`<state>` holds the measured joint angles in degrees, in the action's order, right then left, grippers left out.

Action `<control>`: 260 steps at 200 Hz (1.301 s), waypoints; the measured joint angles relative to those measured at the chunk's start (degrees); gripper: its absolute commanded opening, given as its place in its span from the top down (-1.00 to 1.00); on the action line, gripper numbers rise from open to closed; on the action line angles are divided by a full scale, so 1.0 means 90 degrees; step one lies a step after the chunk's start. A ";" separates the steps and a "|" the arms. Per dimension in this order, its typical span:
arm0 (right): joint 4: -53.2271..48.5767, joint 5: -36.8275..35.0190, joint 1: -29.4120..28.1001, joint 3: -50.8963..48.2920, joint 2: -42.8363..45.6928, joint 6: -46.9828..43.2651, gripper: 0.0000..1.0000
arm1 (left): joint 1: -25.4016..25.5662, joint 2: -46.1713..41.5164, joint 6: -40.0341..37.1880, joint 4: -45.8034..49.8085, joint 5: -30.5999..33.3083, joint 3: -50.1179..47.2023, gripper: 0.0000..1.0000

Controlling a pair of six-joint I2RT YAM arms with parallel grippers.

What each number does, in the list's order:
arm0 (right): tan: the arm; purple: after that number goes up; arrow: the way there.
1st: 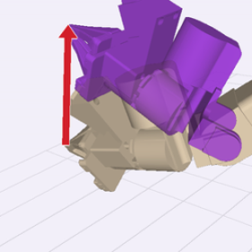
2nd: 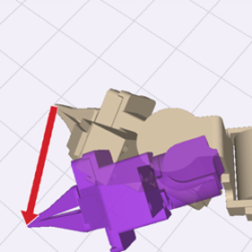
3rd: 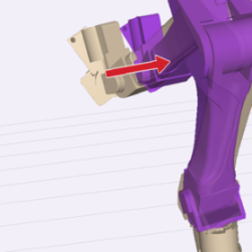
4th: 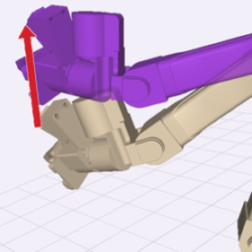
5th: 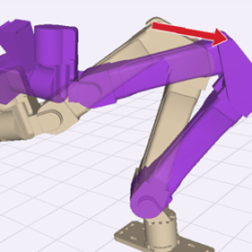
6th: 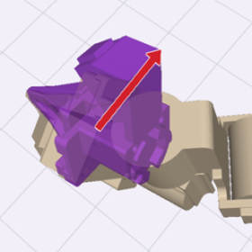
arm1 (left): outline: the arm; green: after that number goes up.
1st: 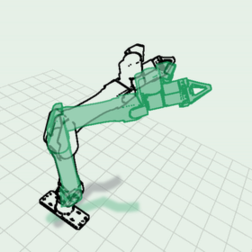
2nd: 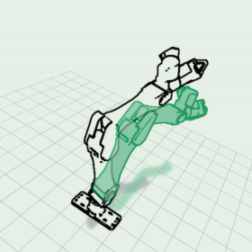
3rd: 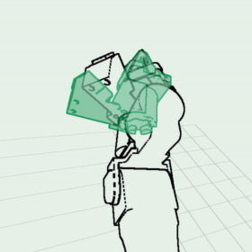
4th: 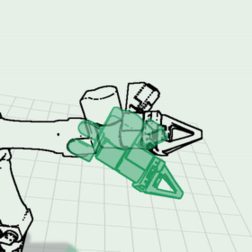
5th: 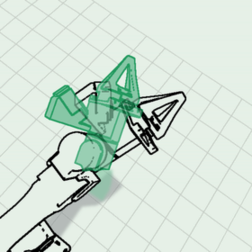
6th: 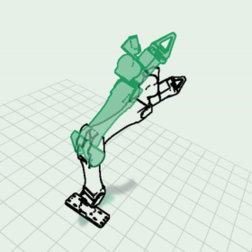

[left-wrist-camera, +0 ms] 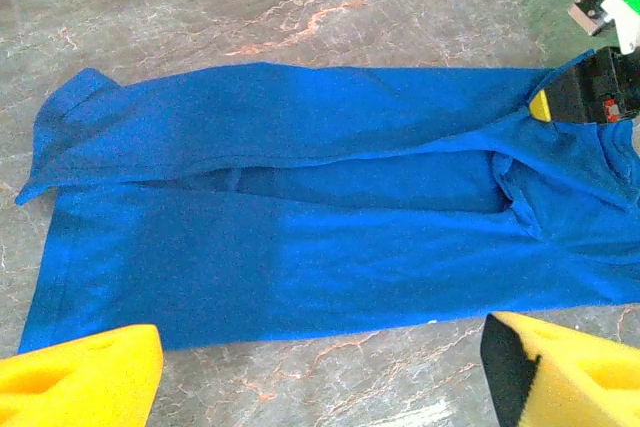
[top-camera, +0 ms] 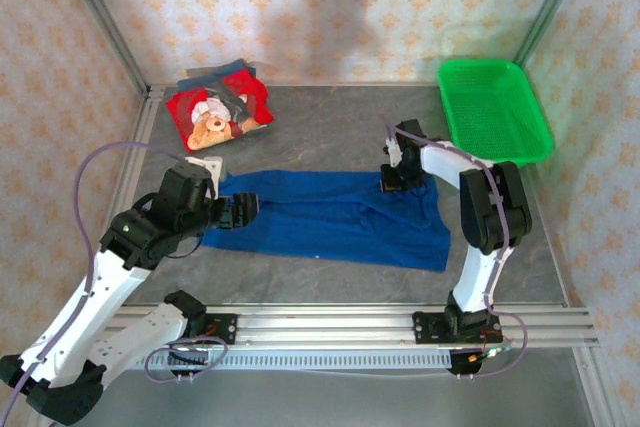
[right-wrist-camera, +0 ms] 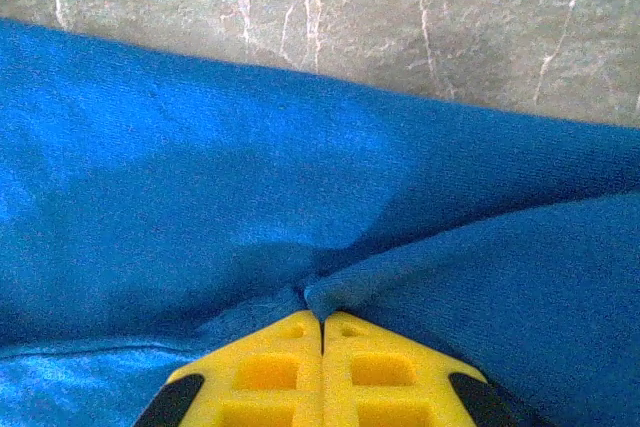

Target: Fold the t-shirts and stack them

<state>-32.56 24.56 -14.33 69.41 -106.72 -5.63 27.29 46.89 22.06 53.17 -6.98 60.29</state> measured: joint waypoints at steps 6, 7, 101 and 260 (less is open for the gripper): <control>0.0000 0.0012 0.0000 -0.0024 0.0041 0.0017 0.88 | 0.0000 0.0012 -0.0012 0.0000 0.0002 0.0000 -0.68; 0.0000 0.0017 0.0000 -0.0029 0.0051 0.0027 0.88 | 0.0000 0.0015 -0.0015 0.0000 0.0002 0.0000 -0.68; -0.0034 -0.0075 0.0000 -0.0117 0.0466 0.0214 0.47 | 0.0000 0.0027 -0.0117 -0.0002 0.0017 -0.0002 -0.68; 0.0151 -0.0061 -0.0005 -0.0520 0.0469 0.0554 0.76 | 0.0000 -0.0175 -0.0104 0.0005 0.0019 -0.0219 -0.67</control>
<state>-31.20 24.01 -14.37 64.73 -102.50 -0.64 27.29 45.32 21.12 53.21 -6.81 58.33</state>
